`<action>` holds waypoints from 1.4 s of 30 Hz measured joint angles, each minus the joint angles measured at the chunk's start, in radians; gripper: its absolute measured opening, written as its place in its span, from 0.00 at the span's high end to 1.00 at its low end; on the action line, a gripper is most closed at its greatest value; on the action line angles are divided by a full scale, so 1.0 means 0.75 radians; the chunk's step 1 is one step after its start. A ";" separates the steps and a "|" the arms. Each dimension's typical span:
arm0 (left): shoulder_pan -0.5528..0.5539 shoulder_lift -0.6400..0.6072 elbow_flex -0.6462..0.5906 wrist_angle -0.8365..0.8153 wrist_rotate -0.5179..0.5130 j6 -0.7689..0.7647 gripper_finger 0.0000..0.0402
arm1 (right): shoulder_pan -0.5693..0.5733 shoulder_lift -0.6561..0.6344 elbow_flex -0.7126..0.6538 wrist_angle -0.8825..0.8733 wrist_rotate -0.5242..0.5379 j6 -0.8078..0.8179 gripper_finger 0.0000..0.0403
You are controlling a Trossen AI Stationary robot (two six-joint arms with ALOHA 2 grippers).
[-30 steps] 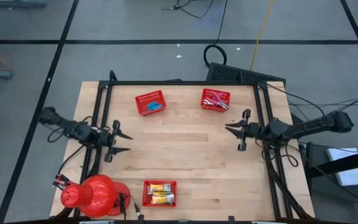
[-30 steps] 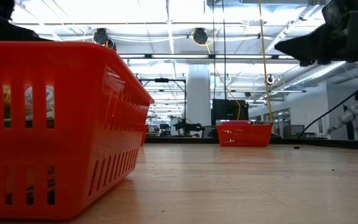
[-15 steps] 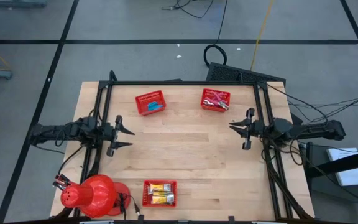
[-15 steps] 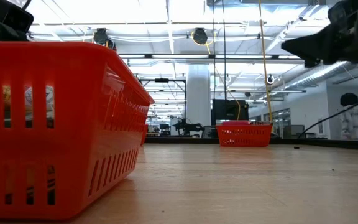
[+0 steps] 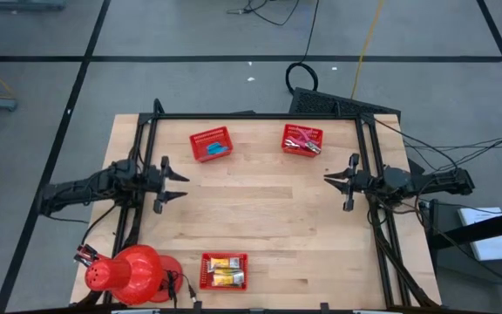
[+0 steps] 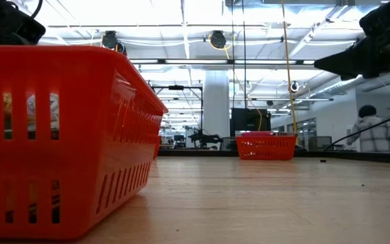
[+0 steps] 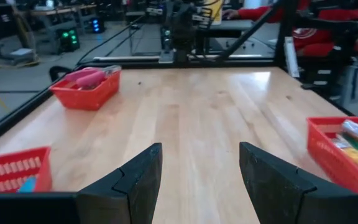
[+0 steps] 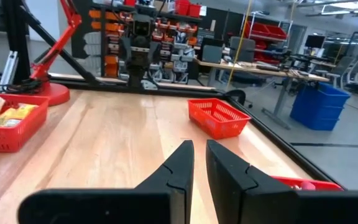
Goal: Pick & Place School Supplies
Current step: Return to Home Position
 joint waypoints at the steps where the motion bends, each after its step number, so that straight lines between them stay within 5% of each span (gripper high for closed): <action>1: 0.012 0.000 0.000 -0.002 -0.001 -0.004 0.46 | 0.000 0.000 0.002 -0.011 0.005 0.002 0.92; 15: 0.130 0.000 0.001 0.016 -0.032 -0.003 0.46 | -0.001 0.004 -0.146 0.224 -0.001 -0.028 0.91; 27: 0.130 0.000 0.002 0.019 -0.233 -0.018 0.46 | -0.001 0.004 -0.146 0.198 -0.003 -0.061 0.91; 42: 0.130 0.000 0.002 0.019 -0.237 -0.017 0.46 | -0.001 0.004 -0.147 0.198 -0.004 -0.062 0.92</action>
